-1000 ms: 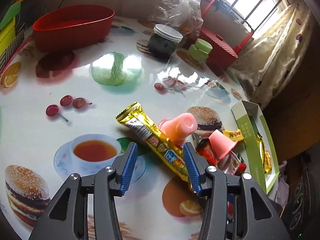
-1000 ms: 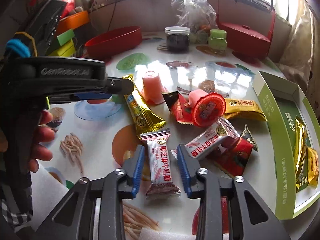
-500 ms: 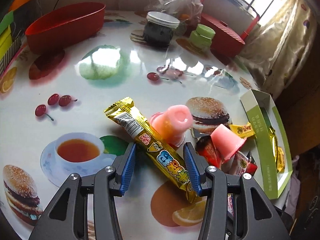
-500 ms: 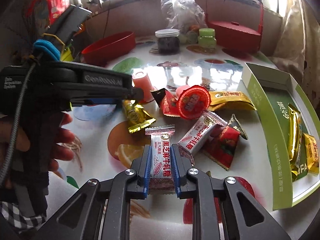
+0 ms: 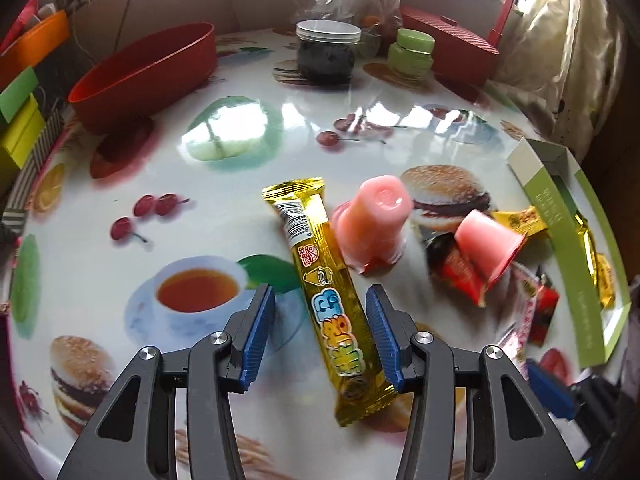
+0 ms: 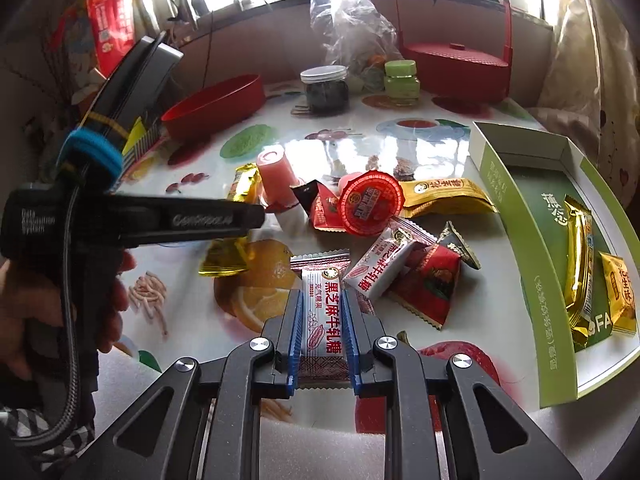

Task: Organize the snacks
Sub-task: 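Grasp a white-and-red candy packet with the right gripper while the left grasps another gold bar, then carry the candy packet and gold bar over the green gift box with both grippers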

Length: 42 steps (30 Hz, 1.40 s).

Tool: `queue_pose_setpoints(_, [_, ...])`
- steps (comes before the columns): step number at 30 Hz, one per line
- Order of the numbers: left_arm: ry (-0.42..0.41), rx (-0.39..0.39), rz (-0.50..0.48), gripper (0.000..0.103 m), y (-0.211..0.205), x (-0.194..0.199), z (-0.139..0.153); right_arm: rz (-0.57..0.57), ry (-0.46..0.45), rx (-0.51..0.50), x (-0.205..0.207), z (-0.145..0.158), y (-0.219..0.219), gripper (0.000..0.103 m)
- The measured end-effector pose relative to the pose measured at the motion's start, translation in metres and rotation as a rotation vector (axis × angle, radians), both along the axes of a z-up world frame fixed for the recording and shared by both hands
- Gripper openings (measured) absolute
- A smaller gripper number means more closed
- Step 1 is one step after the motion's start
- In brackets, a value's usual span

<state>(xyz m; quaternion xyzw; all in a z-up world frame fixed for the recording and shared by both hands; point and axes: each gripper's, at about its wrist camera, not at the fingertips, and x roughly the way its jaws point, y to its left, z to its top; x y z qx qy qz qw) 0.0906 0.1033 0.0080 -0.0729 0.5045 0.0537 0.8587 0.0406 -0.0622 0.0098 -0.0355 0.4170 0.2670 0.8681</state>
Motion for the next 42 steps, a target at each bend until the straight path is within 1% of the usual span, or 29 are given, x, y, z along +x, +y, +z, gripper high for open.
queue_pose_setpoints(4, [-0.015,-0.008,-0.003,0.048,0.006,-0.007,0.001,0.002,-0.004,-0.002,-0.003,0.001,0.001,0.018])
queue_pose_setpoints(5, [-0.018,-0.005,-0.001,0.044,0.008,-0.008,0.001,0.002,-0.005,-0.001,-0.004,0.001,0.001,0.018])
queue_pose_setpoints(6, [-0.021,0.005,0.003,0.033,0.008,-0.009,0.001,0.001,-0.008,-0.002,-0.004,0.002,0.001,0.018])
queue_pose_setpoints(7, [-0.026,0.006,0.007,0.028,0.010,-0.010,0.002,-0.001,-0.008,-0.004,-0.005,0.002,0.001,0.018])
queue_pose_setpoints(8, [-0.031,0.003,0.006,0.025,0.012,-0.011,0.002,-0.002,-0.009,-0.005,-0.006,0.002,0.001,0.018])
queue_pose_setpoints(12, [-0.049,-0.006,0.007,0.024,0.013,-0.014,0.002,-0.008,-0.011,-0.012,-0.008,0.003,0.001,0.018])
queue_pose_setpoints(14, [-0.067,-0.028,0.007,0.024,0.014,-0.017,0.003,-0.011,-0.014,-0.012,-0.009,0.003,0.000,0.018])
queue_pose_setpoints(18, [-0.096,-0.044,0.001,0.024,0.014,-0.026,0.009,-0.022,-0.020,-0.008,-0.012,0.006,-0.003,0.018])
queue_pose_setpoints(26, [-0.170,-0.062,-0.019,0.024,0.015,-0.047,0.034,-0.040,-0.048,0.011,-0.020,0.017,-0.010,0.018])
queue_pose_setpoints(30, [-0.202,-0.055,-0.044,0.024,0.008,-0.055,0.046,-0.051,-0.063,0.016,-0.024,0.023,-0.012,0.018])
queue_pose_setpoints(35, [-0.217,-0.075,-0.079,0.024,-0.003,-0.061,0.053,-0.063,-0.087,0.023,-0.030,0.032,-0.017,0.018])
queue_pose_setpoints(42, [-0.241,-0.088,-0.148,0.024,-0.028,-0.059,0.063,-0.114,-0.114,0.043,-0.030,0.045,-0.037,0.018])
